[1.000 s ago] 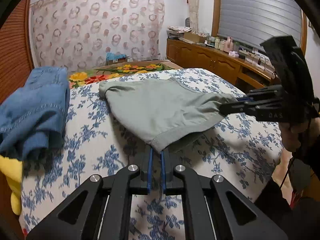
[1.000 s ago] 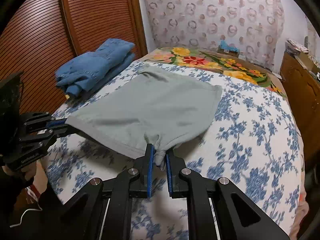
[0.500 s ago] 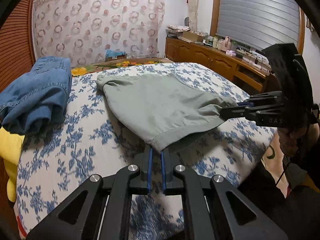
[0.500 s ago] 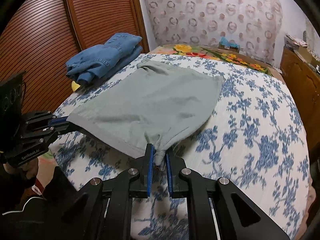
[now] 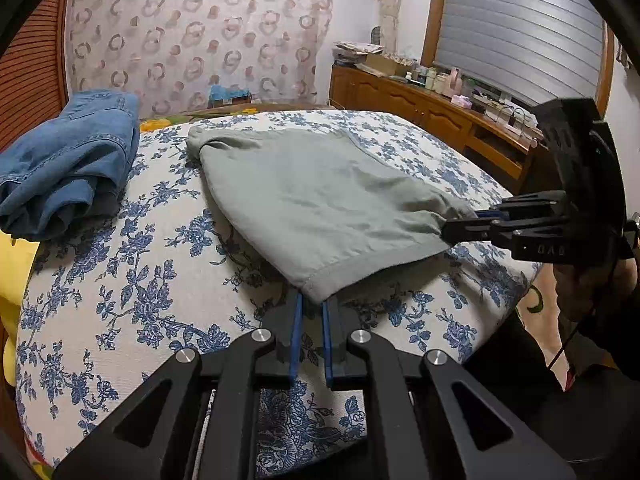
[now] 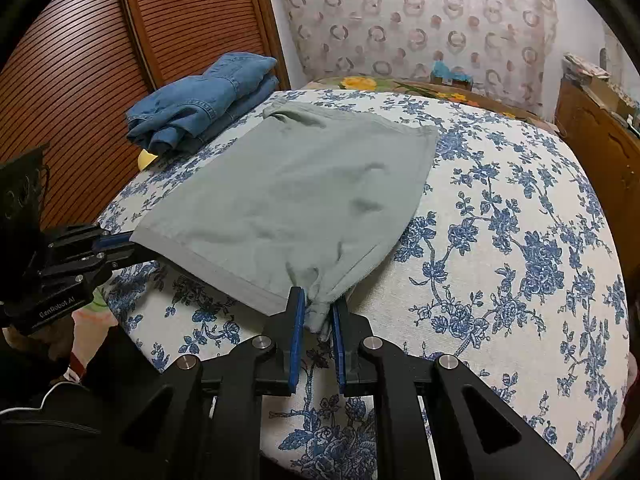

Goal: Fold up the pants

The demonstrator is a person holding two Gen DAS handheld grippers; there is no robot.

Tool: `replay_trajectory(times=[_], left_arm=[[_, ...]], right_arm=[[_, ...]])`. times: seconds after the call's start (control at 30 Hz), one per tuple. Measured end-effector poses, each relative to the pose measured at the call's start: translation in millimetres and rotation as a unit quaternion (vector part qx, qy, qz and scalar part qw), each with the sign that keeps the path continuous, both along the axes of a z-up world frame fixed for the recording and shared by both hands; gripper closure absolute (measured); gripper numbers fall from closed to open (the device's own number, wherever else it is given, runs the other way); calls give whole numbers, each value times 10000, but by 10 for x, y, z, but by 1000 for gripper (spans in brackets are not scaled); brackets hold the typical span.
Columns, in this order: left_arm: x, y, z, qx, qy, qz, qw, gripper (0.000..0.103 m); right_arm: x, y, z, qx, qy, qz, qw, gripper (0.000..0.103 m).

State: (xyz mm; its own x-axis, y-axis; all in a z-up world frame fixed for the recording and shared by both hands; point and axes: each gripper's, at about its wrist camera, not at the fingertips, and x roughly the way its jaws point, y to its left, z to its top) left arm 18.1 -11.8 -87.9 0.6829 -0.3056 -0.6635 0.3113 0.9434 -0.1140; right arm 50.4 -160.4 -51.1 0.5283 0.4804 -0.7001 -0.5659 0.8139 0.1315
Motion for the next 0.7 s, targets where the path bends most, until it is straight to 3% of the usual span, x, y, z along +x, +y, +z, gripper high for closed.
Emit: replay_trajectory(times=[0.1, 0.2, 0.33, 0.47, 0.7], left_arm=[[-19, 28, 55, -56, -27, 35, 10000, 92], [-52, 58, 138, -43, -98, 103, 9999, 81], [-45, 130, 209, -93, -196, 199, 9996, 53], [53, 173, 213, -57, -132, 254, 9996, 45], [400, 163, 232, 127, -225, 225, 9994, 44]], right_arm=[[-16, -6, 24, -30, -15, -32, 10000, 86], [-48, -43, 67, -34, -49, -35, 10000, 86], [-112, -110, 145, -84, -173, -17, 9998, 85], [-108, -154, 216, -207, -338, -52, 9992, 76], [195, -76, 344, -274, -585, -30, 9979, 75]])
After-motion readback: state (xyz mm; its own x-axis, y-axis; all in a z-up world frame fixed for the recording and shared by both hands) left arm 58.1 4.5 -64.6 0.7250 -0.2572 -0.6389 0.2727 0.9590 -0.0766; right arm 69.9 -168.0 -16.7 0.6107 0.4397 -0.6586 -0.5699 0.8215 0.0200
